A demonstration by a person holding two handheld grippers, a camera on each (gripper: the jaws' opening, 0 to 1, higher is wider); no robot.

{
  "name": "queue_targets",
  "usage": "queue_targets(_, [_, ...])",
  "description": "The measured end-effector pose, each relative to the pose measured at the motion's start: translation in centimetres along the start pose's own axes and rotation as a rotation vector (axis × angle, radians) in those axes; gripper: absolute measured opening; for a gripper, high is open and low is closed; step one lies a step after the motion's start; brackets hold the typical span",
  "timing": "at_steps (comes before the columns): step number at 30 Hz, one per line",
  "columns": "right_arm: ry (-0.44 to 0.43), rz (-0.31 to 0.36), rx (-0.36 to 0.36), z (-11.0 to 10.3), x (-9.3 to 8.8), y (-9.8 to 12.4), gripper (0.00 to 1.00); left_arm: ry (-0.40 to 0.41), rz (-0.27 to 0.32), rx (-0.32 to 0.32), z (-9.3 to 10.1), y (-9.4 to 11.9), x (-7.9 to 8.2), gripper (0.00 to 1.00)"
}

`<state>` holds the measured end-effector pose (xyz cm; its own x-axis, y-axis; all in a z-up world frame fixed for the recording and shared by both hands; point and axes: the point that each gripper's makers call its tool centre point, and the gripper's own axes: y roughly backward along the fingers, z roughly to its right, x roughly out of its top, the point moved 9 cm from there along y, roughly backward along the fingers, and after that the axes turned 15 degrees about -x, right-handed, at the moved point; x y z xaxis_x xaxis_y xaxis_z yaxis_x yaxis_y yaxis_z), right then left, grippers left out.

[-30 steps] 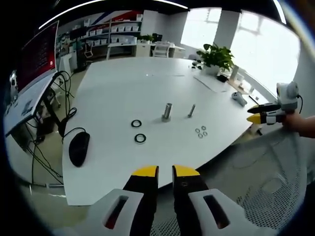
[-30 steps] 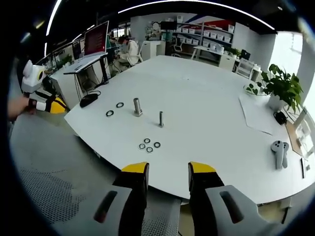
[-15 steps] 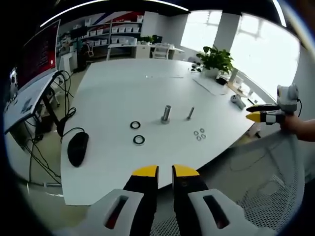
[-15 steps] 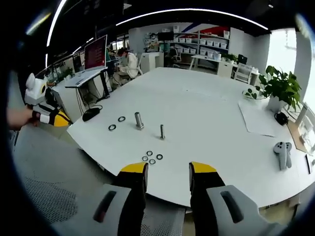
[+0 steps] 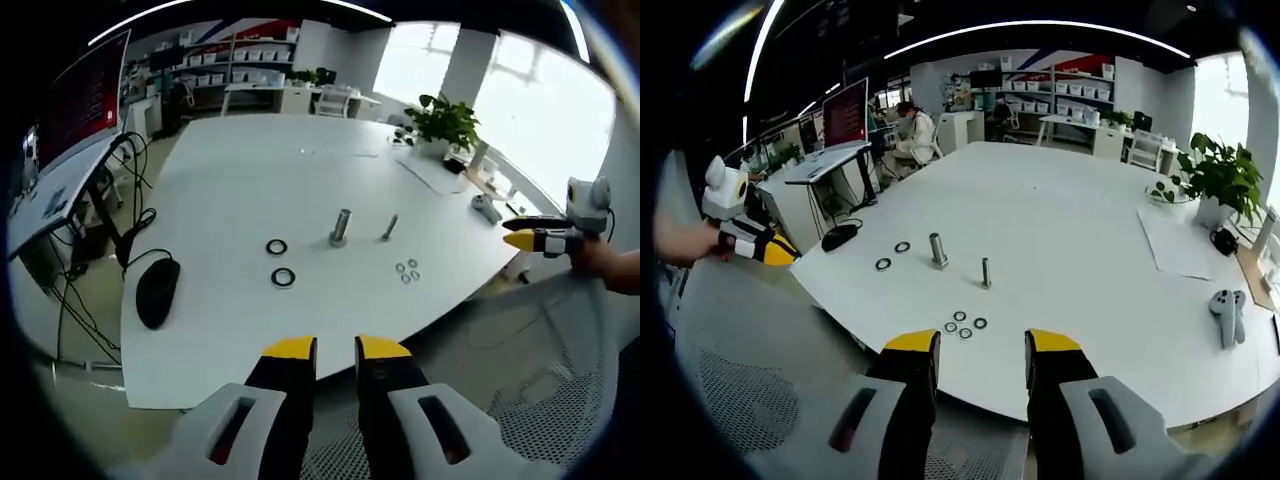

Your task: Place the washer onto the threaded stud by aligning its center hole with the stud, sliding it down to the base, and recovering from edge contact or off-axis alignment until the washer reaches the visible bottom stop.

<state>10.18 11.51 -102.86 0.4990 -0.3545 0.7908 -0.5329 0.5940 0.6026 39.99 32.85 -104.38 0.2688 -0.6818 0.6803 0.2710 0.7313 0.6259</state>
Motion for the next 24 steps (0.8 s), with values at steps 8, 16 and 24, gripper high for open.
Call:
queue_targets(8, [-0.006,0.019,0.061,-0.48,0.26,-0.09,0.37,0.027,0.004,0.012,-0.29,0.23,0.31,0.13])
queue_targets(16, [-0.013,0.042,0.083,-0.54,0.62,-0.15,0.40,0.047,0.029,0.039,-0.25,0.52,0.72,0.16])
queue_targets(24, [-0.046,0.052,0.102,-0.65,0.77,-0.20,0.41,0.116,0.050,0.040,-0.65,0.76,0.89,0.17])
